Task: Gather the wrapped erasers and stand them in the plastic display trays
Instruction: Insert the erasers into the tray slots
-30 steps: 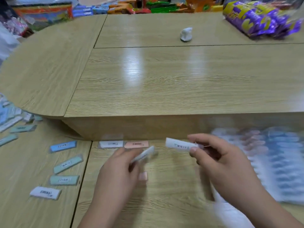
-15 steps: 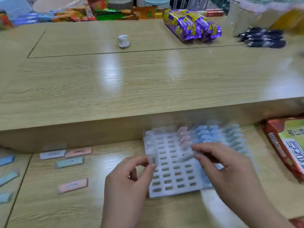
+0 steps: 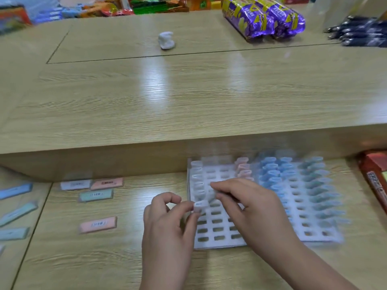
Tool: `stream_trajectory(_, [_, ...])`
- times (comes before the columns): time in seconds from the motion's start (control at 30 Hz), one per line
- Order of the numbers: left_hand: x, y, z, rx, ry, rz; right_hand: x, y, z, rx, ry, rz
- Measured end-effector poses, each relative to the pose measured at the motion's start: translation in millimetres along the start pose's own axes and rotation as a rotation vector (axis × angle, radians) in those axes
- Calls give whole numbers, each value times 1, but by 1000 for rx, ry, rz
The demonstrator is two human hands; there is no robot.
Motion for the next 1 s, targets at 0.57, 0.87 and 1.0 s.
stream_trajectory(0.57, [-6,-15,4,-72,-47,-168,1,-16,3,-98,239,239])
stream_trajectory(0.87, [-7,-14,11,61,-119,-69,-7,-28,14,16,228,282])
stream_trajectory(1.0, [-16,-10,14,62,-142,-49,-11,-32,16,37,236,480])
Point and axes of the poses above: each hand's wrist, its own z-axis away from the middle knuckle, its own y-axis out of the back of the hand, x = y × z, the point moved 1 cm from there along -z, towards the middle knuckle, and after that the axes turned 9 degrees about -x, right-handed, at the moved point
